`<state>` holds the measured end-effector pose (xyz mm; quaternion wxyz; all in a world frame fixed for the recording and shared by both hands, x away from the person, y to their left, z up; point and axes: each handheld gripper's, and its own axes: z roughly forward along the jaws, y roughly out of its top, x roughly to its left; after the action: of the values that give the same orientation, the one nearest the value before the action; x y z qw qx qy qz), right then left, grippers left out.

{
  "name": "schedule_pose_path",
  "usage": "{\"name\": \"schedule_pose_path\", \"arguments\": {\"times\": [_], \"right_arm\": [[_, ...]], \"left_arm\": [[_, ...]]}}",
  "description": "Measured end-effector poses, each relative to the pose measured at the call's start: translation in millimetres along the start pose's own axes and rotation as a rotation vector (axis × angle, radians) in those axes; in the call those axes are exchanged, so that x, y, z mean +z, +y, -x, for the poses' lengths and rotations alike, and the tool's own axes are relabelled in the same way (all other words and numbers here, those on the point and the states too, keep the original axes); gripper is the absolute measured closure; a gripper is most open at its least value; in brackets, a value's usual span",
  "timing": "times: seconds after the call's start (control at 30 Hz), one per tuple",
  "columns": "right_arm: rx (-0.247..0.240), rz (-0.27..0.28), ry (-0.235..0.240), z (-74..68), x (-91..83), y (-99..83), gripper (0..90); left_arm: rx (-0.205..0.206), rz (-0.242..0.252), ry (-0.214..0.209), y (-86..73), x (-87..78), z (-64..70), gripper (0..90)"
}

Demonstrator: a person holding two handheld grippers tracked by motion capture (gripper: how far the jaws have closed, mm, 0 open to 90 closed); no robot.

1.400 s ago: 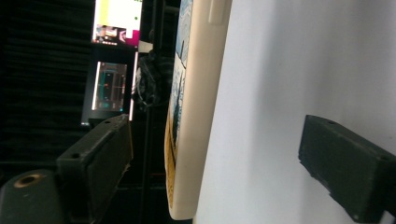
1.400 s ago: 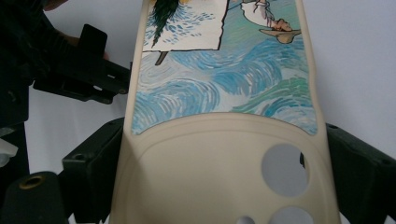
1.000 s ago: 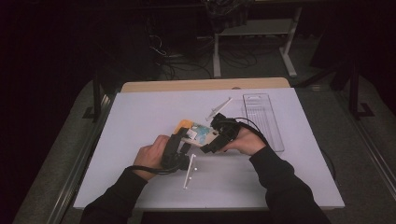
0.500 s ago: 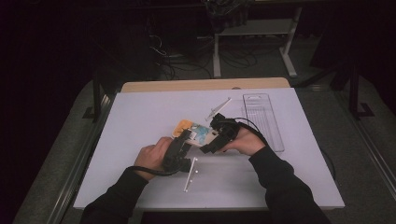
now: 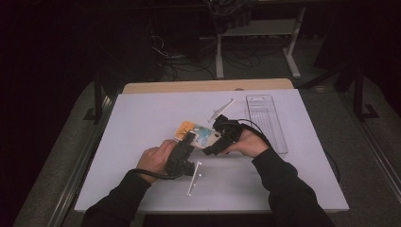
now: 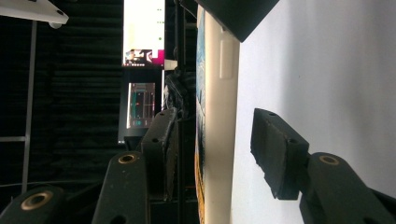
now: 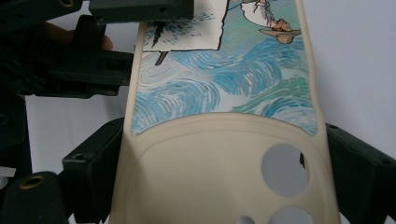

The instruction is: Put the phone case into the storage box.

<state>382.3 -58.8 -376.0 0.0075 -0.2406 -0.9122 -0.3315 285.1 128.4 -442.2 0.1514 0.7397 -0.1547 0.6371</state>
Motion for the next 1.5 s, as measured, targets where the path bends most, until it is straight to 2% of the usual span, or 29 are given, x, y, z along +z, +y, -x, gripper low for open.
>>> {"name": "schedule_pose_path", "arguments": {"times": [0.77, 1.0, 1.1, 1.37, 1.5], "right_arm": [[-0.001, -0.003, 0.005, -0.6, 2.0, 0.7, 9.7], [0.006, -0.008, 0.007, -1.4, 2.6, 0.9, 9.8], [-0.002, -0.003, 0.007, -0.7, 2.8, 1.1, 9.7], [0.017, -0.009, 0.020, -0.3, 2.7, 1.1, 9.2], [0.006, 0.000, 0.021, 0.3, 1.9, 1.2, 8.8]], "left_arm": [[0.018, 0.013, -0.002, 4.0, -1.8, -1.8, 68.0], [0.016, 0.019, -0.017, 4.1, -2.0, -2.5, 74.6], [0.016, 0.018, -0.019, 4.1, -2.0, -2.8, 75.0], [0.021, 0.009, -0.032, 4.6, -2.9, -5.4, 79.1], [0.009, 0.006, -0.034, 5.6, -3.3, -6.5, 79.8]]}}
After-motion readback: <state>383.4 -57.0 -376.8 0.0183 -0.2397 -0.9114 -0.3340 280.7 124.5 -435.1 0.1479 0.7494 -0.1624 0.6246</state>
